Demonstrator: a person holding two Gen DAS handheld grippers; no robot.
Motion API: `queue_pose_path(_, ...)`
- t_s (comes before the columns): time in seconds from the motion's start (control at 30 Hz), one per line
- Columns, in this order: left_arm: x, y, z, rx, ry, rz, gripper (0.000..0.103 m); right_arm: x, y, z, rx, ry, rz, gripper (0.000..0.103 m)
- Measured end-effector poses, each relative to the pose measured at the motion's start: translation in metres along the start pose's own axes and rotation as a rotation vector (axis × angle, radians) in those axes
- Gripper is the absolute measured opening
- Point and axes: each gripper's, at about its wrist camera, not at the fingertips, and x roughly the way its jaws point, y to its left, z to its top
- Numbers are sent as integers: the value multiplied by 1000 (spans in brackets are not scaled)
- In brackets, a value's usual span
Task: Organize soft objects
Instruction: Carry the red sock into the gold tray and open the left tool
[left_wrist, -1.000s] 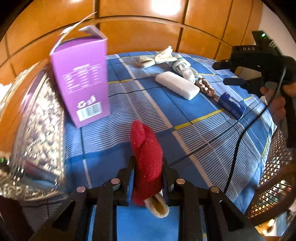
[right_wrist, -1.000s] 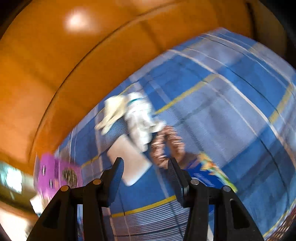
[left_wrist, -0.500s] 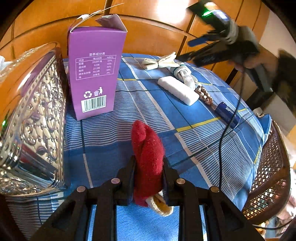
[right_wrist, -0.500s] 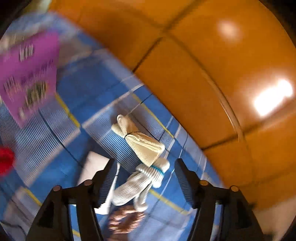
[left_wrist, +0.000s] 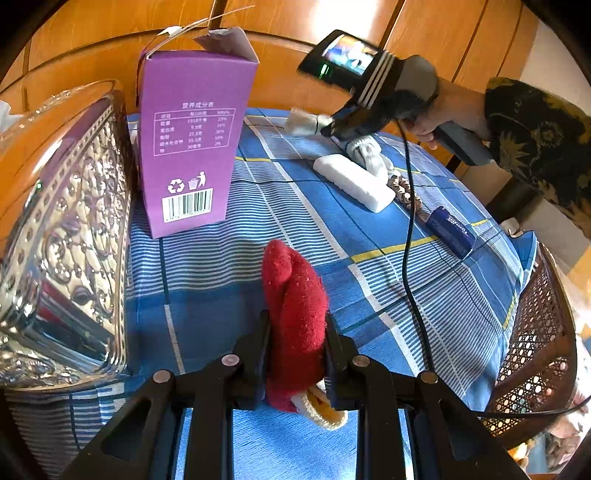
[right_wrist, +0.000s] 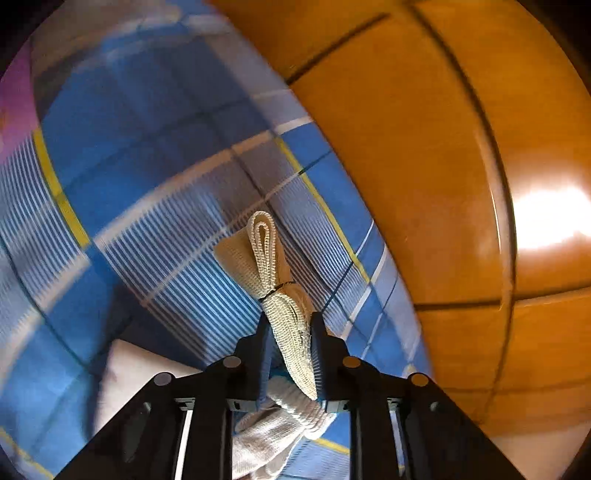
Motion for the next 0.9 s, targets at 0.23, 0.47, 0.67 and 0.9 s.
queue_pose_path(0.23, 2, -4, -1, -4, -11, 17, 24, -32, -34, -5, 380, -22, 280, 14)
queue_pose_path(0.47, 5, -11, -1, 6, -15, 51, 25, -68, -15, -63, 647, -24, 495, 14)
queue_pose_path(0.67, 11, -20, 4, 14, -1, 81, 24, -67, 38, -122, 755, 47, 595, 15)
queue_pose_path(0.9, 9, -50, 23, 79, 0, 108, 22, -58, 53, -141, 842, 24, 609, 16)
